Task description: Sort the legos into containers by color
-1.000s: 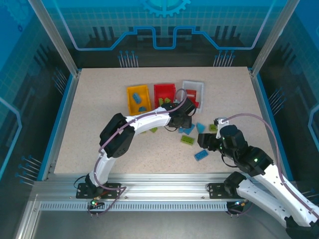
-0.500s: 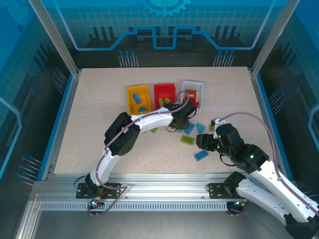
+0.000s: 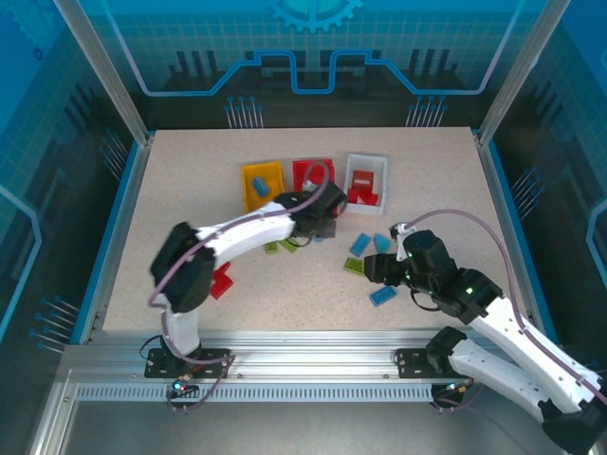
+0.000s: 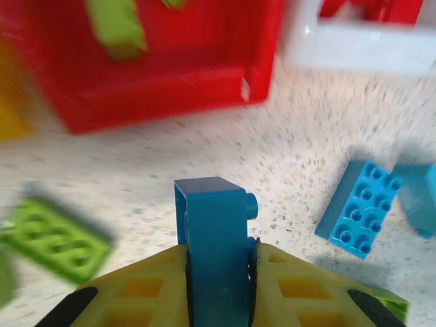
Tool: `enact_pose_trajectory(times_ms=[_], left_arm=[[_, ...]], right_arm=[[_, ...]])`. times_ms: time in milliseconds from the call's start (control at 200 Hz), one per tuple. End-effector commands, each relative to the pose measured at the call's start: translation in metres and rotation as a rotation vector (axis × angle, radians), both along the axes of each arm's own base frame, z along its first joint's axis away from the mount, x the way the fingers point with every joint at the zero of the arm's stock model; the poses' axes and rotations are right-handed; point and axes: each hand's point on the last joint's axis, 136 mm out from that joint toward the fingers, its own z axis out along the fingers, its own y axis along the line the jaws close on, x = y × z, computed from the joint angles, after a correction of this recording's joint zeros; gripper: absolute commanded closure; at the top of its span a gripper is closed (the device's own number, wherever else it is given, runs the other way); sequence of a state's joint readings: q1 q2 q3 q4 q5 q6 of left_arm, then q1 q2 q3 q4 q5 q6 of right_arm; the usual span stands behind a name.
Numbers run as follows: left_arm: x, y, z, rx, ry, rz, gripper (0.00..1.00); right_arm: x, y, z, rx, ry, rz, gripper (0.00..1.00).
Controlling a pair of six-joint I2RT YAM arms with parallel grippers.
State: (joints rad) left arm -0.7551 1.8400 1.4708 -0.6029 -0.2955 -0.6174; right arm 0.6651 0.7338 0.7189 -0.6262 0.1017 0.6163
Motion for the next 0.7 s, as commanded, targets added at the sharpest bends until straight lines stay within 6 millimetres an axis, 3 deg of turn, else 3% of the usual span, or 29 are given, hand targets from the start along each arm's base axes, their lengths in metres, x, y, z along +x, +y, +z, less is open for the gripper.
enact_pose_trajectory(times_ms=[0,100,300,435,480,695], left_arm=[[0.016,0.054,0.036,-0.027,-0.069,0.085,0.75],[0.040,0.091,0.040,-0.085,-0.072,0.153,0.75],[0.106,0.132,0.030,-0.163,-0.079,0.229,0.74],[0.139,0.141,0.010,-0.178,-0.039,0.250,0.73],[0.147,0.141,0.006,-0.194,-0.033,0.254,0.73],[0.160,0.141,-0.007,-0.199,-0.001,0.268,0.64]], right_arm=[[0.002,0.038,0.012,0.068,-0.031,0.140,0.36],[0.006,0.067,0.017,0.074,-0.049,0.214,0.37],[0.021,0.117,0.036,0.102,-0.142,0.261,0.37],[0.033,0.131,0.035,0.101,-0.142,0.250,0.37],[0.038,0.137,0.046,0.113,-0.159,0.250,0.37],[0.041,0.143,0.035,0.083,-0.130,0.257,0.36]])
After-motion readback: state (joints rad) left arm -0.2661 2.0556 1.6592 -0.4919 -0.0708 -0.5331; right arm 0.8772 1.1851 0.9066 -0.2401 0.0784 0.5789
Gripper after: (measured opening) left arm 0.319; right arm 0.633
